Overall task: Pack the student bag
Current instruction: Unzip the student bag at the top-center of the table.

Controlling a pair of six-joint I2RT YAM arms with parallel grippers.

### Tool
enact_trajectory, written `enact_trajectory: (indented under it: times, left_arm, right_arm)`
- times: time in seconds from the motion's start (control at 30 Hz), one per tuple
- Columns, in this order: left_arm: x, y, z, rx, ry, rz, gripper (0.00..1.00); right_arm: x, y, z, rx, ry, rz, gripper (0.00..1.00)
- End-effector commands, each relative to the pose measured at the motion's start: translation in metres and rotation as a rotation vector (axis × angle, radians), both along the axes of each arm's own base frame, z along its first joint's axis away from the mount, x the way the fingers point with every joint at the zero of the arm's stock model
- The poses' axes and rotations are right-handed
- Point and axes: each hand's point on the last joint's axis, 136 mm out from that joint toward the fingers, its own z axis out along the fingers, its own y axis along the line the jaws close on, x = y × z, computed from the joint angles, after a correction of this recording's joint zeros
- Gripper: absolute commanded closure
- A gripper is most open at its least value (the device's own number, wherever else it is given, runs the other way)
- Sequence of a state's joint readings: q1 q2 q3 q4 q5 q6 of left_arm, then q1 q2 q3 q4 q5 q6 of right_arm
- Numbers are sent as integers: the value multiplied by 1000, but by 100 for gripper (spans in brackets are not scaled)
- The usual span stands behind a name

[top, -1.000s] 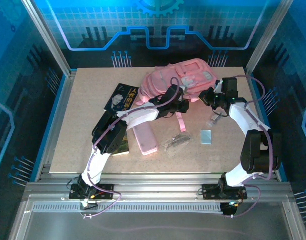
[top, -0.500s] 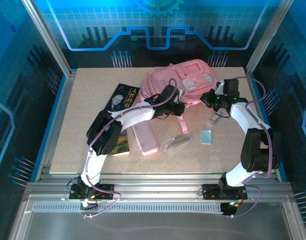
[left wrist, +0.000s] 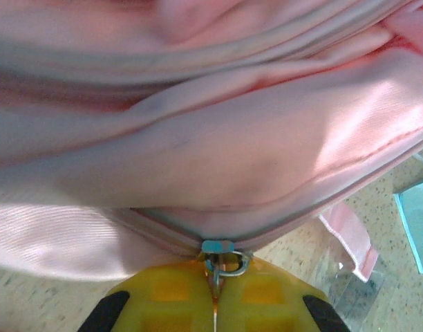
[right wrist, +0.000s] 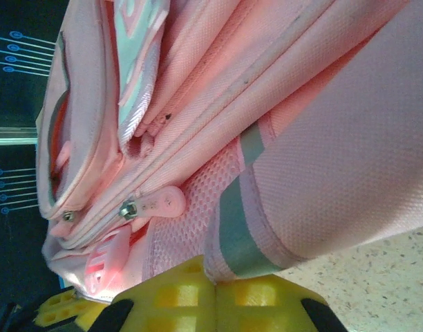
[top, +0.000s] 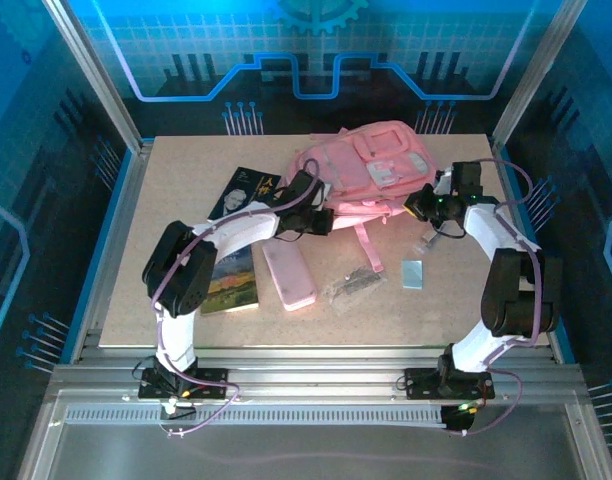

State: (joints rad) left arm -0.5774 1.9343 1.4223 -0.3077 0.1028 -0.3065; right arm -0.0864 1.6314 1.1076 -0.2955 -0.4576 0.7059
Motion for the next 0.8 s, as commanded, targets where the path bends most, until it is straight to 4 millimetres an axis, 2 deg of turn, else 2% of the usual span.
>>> enact_trajectory:
  times: [0.0,0.07,0.1,0.17,0.2,0.3,0.37,0.57,0.63,0.77]
  left_arm:
    - [-30,6,13,-38,106,-44,100]
    - [-38,-23,32,-103,93,-111,100]
    - [-40,-36,40,-118,81,-140,100]
    - [-42,-63,59,-158,53,-188,100]
    - [-42,-74,65,-181,49,-207,100]
    - [-36,-101,82,-248,40,-238,100]
    - [-31,-115,90,-281,32,-250,100]
    - [-30,-138,98,-324,20,-289,100]
    - [-34,-142,98,-333,27,-303,100]
    - [-44,-145,98,-340,33,-318,100]
  right_arm:
    - [23,-33,14,-63,-67,-81,100]
    - [23,-27,17,-28,-71,-73,96]
    - [21,-24,19,-12,-75,-67,85]
    - [15,-22,24,5,-72,-74,45]
    - [11,-21,26,8,-71,-76,35]
    - [-7,-19,36,29,-71,-78,14]
    - [-21,-13,43,56,-66,-71,10]
    - [-58,3,50,165,-55,-110,10]
    - [-64,12,43,214,-46,-124,11]
    - [-62,35,33,297,-29,-129,16]
